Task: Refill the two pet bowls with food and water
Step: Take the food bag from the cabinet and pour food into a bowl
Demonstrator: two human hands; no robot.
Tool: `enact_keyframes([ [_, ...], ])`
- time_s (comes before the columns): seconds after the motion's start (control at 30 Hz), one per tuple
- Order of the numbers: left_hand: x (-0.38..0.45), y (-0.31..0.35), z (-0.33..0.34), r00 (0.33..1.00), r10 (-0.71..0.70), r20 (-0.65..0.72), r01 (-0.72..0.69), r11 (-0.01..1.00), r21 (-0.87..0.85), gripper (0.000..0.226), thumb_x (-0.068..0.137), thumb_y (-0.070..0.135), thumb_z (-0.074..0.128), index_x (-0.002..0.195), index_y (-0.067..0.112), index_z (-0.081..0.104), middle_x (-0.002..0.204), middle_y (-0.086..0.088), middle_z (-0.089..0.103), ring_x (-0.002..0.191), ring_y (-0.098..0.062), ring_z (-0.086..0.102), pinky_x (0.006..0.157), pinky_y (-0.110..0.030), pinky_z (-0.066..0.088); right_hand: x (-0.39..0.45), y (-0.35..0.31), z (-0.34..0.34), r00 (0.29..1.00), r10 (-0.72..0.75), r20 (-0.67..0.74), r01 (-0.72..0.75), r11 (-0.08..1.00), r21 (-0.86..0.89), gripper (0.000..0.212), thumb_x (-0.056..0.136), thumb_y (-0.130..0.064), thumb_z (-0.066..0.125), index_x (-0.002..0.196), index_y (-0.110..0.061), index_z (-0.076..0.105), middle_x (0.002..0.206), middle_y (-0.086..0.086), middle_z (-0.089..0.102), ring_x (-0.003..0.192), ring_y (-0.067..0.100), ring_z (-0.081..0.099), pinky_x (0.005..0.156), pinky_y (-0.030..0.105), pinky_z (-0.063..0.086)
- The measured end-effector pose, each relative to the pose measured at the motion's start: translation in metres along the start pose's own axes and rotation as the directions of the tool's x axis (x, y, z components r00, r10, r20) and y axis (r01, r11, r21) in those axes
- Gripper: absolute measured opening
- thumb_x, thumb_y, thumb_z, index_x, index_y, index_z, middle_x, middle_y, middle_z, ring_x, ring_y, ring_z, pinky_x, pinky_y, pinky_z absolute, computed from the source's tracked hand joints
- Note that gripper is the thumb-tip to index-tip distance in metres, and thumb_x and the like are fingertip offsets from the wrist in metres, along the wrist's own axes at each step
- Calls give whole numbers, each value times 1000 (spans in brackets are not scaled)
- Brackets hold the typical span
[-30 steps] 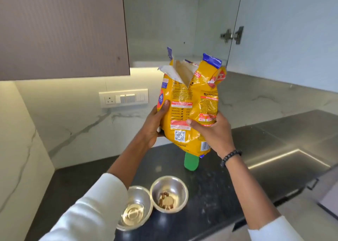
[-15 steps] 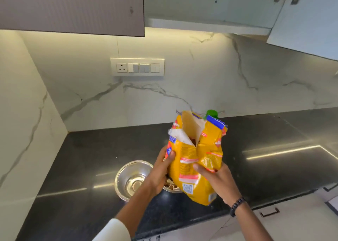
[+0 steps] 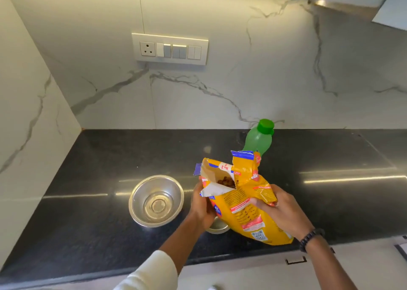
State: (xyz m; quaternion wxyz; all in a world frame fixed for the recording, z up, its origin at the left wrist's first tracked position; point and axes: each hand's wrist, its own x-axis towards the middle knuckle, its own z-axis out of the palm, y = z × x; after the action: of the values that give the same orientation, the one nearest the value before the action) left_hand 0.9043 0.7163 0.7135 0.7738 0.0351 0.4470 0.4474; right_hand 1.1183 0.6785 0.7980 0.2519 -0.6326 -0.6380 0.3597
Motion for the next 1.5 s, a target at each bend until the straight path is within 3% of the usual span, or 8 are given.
enact_keyframes([
  [0.1, 3, -11, 4, 988, 72, 135, -62, 995, -75, 52, 101, 52, 43, 131, 12, 61, 122, -14, 71, 112, -36, 68, 83, -48, 59, 7, 2, -14, 1000, -2, 21, 3, 999, -42, 29, 76, -58, 66, 99, -40, 64, 100, -15, 72, 86, -5, 69, 73, 21, 55],
  [0.2, 7, -12, 7, 984, 59, 170, -43, 995, -94, 48, 102, 50, 40, 121, 14, 65, 111, -14, 75, 95, -30, 75, 68, -41, 62, 13, 2, -21, 1000, -4, 15, 5, 998, -58, 30, 76, -58, 65, 100, -40, 64, 100, -16, 71, 84, -8, 68, 67, 13, 50],
  [0.33, 11, -8, 8, 990, 65, 127, -58, 996, -63, 49, 103, 51, 37, 123, 14, 63, 109, -13, 76, 93, -28, 76, 70, -41, 62, 20, -1, -27, 1000, -16, 19, 18, 995, -102, 31, 75, -61, 63, 98, -40, 62, 98, -17, 71, 82, -6, 68, 66, 14, 50],
  [0.63, -4, -22, 13, 997, 64, -33, -66, 996, -54, 52, 102, 53, 39, 135, 18, 59, 128, -11, 68, 117, -30, 64, 100, -50, 51, 13, -3, -21, 1000, -25, -16, 20, 966, -256, 19, 84, -56, 67, 82, -41, 57, 100, -4, 70, 91, 17, 69, 81, 43, 57],
  [0.87, -18, -46, 13, 997, 76, -13, -76, 996, -39, 50, 101, 53, 34, 129, 23, 63, 116, -9, 74, 111, -32, 68, 100, -61, 48, -8, -1, -18, 999, 13, -47, -30, 928, -372, 40, 83, -64, 63, 84, -23, 67, 83, -9, 64, 79, 16, 65, 73, 40, 54],
  [1.2, -22, -77, 19, 998, 40, -52, -49, 983, -175, 57, 100, 64, 27, 135, 29, 55, 120, -9, 70, 110, -35, 64, 101, -69, 40, -13, 0, -22, 998, 44, 44, -16, 872, -490, 43, 87, -65, 58, 65, -28, 60, 78, -11, 61, 74, 15, 62, 67, 34, 44],
  [1.4, -10, -98, 36, 994, 85, -73, -101, 957, -270, 54, 96, 71, 25, 104, 33, 63, 90, -3, 77, 94, -32, 67, 96, -68, 43, 4, 6, -41, 993, -12, 117, 75, 832, -550, 48, 87, -65, 58, 56, -29, 54, 71, -12, 57, 64, 7, 55, 57, 28, 33],
  [1.5, -6, -108, 43, 991, 95, -95, -119, 949, -291, 56, 94, 73, 25, 108, 33, 62, 99, -4, 75, 97, -32, 66, 99, -68, 40, 14, 7, -47, 986, -34, 164, 127, 791, -598, 52, 87, -67, 55, 58, -24, 50, 73, -10, 55, 63, 9, 55, 60, 31, 36],
])
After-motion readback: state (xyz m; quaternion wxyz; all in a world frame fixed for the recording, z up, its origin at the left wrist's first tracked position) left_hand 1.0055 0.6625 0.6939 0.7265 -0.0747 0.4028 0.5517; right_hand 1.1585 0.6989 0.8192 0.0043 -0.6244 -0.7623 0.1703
